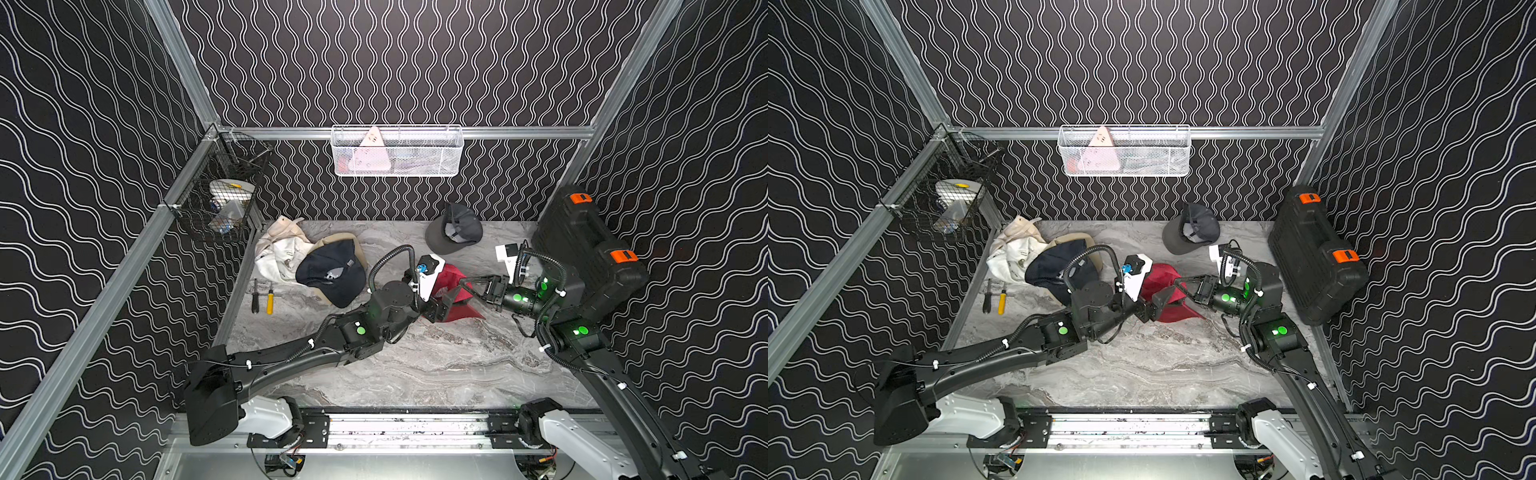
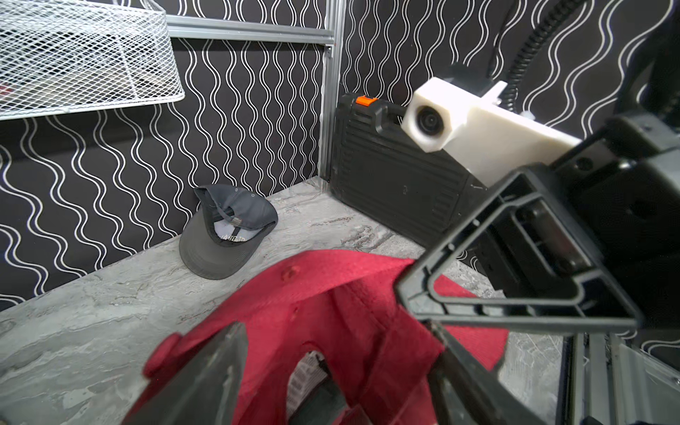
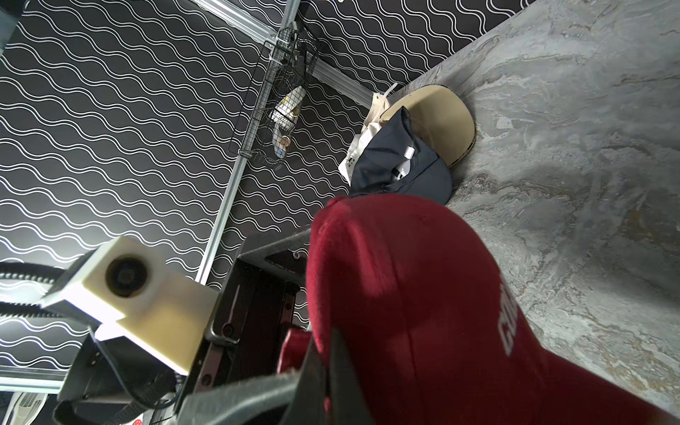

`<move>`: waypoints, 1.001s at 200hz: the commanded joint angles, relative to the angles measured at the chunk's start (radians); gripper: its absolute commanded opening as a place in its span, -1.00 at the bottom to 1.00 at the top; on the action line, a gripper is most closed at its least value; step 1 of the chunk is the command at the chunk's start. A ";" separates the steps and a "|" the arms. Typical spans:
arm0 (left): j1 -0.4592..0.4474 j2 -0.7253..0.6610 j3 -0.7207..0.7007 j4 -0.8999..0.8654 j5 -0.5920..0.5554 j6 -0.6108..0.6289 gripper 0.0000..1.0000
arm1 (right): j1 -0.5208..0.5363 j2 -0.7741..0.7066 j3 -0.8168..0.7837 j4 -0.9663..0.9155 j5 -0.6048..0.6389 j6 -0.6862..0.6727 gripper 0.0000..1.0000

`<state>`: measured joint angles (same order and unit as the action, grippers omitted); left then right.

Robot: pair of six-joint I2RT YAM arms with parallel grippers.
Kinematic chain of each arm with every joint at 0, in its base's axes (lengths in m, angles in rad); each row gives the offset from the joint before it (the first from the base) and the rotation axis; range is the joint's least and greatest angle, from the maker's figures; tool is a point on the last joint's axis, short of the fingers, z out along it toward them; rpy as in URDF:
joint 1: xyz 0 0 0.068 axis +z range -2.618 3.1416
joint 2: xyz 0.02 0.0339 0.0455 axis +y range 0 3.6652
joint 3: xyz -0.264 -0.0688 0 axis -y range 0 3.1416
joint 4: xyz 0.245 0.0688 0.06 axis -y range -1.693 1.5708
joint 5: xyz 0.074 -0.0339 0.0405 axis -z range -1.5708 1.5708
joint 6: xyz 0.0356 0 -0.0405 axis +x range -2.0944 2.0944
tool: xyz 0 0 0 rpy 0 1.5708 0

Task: Open the adjustable buckle of the baseball cap
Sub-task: Open the adjustable buckle on the baseball cap.

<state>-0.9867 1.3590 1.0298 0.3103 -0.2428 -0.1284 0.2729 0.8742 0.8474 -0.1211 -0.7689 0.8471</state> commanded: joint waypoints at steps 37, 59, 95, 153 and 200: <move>0.003 0.002 -0.002 0.052 -0.028 0.012 -0.56 | 0.002 -0.020 0.007 0.039 -0.012 0.012 -1.00; 0.003 -0.011 -0.001 0.037 -0.023 0.015 -0.90 | 0.002 -0.025 0.013 0.007 0.016 -0.001 -1.00; 0.003 -0.067 -0.009 -0.018 -0.058 0.036 -1.00 | 0.000 -0.040 0.012 -0.007 0.051 -0.006 -1.00; 0.020 -0.237 -0.127 -0.056 -0.135 0.044 -1.00 | -0.008 -0.051 0.059 -0.082 0.081 -0.058 -1.00; 0.063 -0.349 -0.190 -0.102 -0.135 0.027 -1.00 | -0.011 -0.058 0.075 -0.078 0.083 -0.048 -1.00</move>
<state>-0.9367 1.0466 0.8593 0.2176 -0.3431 -0.0837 0.2619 0.8200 0.9039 -0.2062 -0.6937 0.7998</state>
